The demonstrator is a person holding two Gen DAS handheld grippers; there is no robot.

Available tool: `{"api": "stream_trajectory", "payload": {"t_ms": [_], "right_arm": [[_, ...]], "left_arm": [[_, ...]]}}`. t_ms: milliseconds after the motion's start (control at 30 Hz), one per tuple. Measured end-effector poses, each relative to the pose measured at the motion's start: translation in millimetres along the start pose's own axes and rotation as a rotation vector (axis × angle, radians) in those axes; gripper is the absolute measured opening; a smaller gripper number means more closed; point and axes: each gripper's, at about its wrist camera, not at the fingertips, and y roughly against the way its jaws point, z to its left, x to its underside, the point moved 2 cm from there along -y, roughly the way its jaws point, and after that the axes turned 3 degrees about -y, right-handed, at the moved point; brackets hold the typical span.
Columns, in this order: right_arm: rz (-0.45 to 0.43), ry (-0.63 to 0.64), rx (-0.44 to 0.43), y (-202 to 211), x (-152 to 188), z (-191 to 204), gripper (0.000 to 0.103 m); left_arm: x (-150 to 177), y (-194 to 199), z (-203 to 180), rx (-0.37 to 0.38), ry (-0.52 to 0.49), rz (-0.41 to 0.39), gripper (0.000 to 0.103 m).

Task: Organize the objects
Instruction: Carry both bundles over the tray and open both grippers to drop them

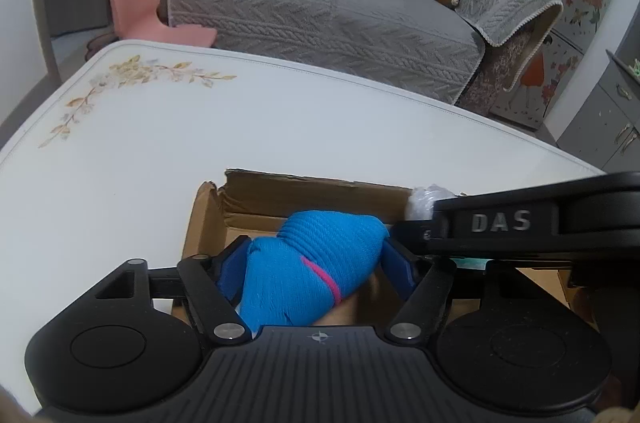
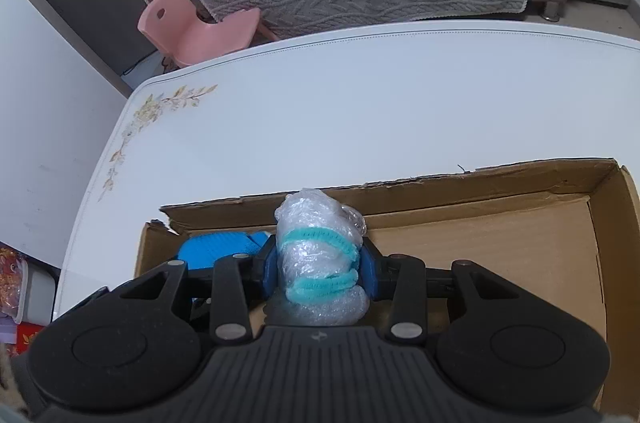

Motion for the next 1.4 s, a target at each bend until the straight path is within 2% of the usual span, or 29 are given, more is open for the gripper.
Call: {"api": "stream_trajectory", "payload": {"t_ms": [267,400,567,733,867,1033,1400], "right_arm": [[0.013,-0.003,0.010,-5.0,-0.7,-1.5,0.040],[0.000,-0.012,0.008,-3.4,-2.2,-2.4,0.054],[-0.010,0.003,0.010,-0.3,-2.7,0.0,0.057],[-0.022,0.037,0.020,6.3,-2.3,3.6,0.066],[-0.036,0.062,0.023,15.3,-1.9,5.1,0.074],[-0.036,0.129,0.017,26.7,3.0,11.5,0.082],[-0.049,0.309,0.009,53.5,14.7,22.4,0.087]], "left_arm": [[1.1,-1.2,-7.4,-0.046,-0.048,-0.017,0.085],[-1.4,6.6,-10.1,-0.073,-0.064,-0.040,0.089],[-3.5,10.1,-9.2,-0.072,-0.067,-0.035,0.091],[-6.0,18.5,-6.3,-0.057,-0.068,-0.027,0.094],[-5.9,26.5,-7.4,-0.025,-0.096,-0.002,0.100],[-3.1,40.5,-12.6,-0.003,-0.208,0.016,0.103],[14.5,70.7,-19.8,0.018,-0.421,0.039,0.103]]}}
